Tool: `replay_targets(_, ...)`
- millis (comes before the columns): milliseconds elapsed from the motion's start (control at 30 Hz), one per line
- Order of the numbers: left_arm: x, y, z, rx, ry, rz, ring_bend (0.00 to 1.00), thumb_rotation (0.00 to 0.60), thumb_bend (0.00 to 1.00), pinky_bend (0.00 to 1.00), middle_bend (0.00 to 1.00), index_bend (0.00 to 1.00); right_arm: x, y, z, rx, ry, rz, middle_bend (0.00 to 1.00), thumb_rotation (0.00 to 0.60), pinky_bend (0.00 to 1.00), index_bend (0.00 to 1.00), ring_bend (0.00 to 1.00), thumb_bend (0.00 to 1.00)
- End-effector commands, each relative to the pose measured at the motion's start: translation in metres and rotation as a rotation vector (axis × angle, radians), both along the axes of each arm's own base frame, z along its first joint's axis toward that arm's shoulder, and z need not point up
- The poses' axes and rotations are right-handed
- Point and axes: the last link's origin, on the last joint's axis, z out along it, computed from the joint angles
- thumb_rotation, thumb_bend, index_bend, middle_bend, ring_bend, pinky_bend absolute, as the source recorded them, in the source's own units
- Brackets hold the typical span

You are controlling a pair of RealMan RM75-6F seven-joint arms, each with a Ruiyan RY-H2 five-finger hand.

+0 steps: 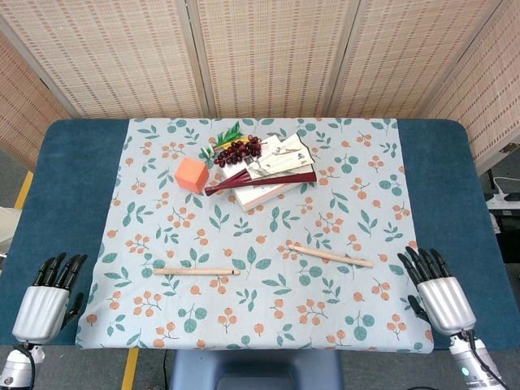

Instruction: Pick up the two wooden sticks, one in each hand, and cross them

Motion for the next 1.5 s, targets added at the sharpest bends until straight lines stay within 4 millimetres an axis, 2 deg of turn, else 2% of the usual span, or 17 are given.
replay_targets(33, 0.008, 0.004, -0.008, -0.027, -0.062, -0.059, 0.08, 0.6, 0.45, 0.16, 0.15, 0.07, 0.001, -0.001, 0.001, -0.007, -0.007, 0.001, 0.0, 0.6, 0.0, 0.0, 0.0, 0.31)
replay_targets(200, 0.012, 0.023, -0.041, -0.094, -0.135, -0.113, 0.06, 0.6, 0.45, 0.15, 0.19, 0.14, 0.004, 0.0, 0.002, -0.013, -0.024, 0.013, 0.0, 0.6, 0.0, 0.0, 0.0, 0.31)
replay_targets(333, 0.028, 0.036, -0.079, -0.186, -0.131, -0.162, 0.06, 0.6, 0.45, 0.13, 0.21, 0.2, 0.007, -0.001, 0.002, 0.018, -0.026, 0.025, 0.0, 0.6, 0.0, 0.0, 0.0, 0.31)
replay_targets(533, 0.044, 0.044, -0.099, -0.199, -0.138, -0.197, 0.09, 0.6, 0.45, 0.11, 0.27, 0.25, 0.012, -0.003, 0.003, 0.03, -0.04, 0.032, 0.0, 0.6, 0.0, 0.0, 0.0, 0.31)
replay_targets(567, 0.051, 0.053, -0.115, -0.2, -0.063, -0.23, 0.11, 0.6, 0.45, 0.11, 0.29, 0.26, 0.016, -0.006, 0.003, 0.031, -0.039, 0.048, 0.0, 0.6, 0.0, 0.0, 0.0, 0.31)
replay_targets(633, 0.052, 0.061, -0.129, -0.181, 0.015, -0.229, 0.12, 0.6, 0.45, 0.11, 0.3, 0.29, 0.018, -0.007, 0.003, 0.038, -0.037, 0.046, 0.0, 0.6, 0.0, 0.0, 0.0, 0.31)
replay_targets(767, 0.054, 0.067, -0.146, -0.187, 0.051, -0.226, 0.14, 0.6, 0.45, 0.11, 0.33, 0.3, 0.017, -0.009, 0.001, 0.047, -0.028, 0.037, 0.0, 0.6, 0.0, 0.0, 0.0, 0.31)
replay_targets(967, 0.061, 0.075, -0.163, -0.184, 0.078, -0.246, 0.15, 0.6, 0.45, 0.11, 0.33, 0.31, 0.013, -0.008, 0.0, 0.067, -0.021, 0.006, 0.0, 0.6, 0.0, 0.0, 0.0, 0.31)
replay_targets(1067, 0.061, 0.077, -0.169, -0.187, 0.116, -0.254, 0.16, 0.6, 0.45, 0.11, 0.35, 0.34, 0.012, -0.008, 0.001, 0.07, -0.023, 0.0, 0.0, 0.6, 0.0, 0.0, 0.0, 0.31)
replay_targets(1233, 0.055, 0.082, -0.172, -0.17, 0.17, -0.251, 0.2, 0.6, 0.45, 0.11, 0.42, 0.43, 0.01, -0.007, 0.002, 0.07, -0.021, -0.01, 0.0, 0.6, 0.0, 0.0, 0.0, 0.31)
replay_targets(1500, 0.05, 0.086, -0.175, -0.175, 0.189, -0.238, 0.22, 0.6, 0.45, 0.11, 0.44, 0.42, 0.009, -0.007, 0.001, 0.064, -0.015, -0.022, 0.0, 0.6, 0.0, 0.0, 0.0, 0.31)
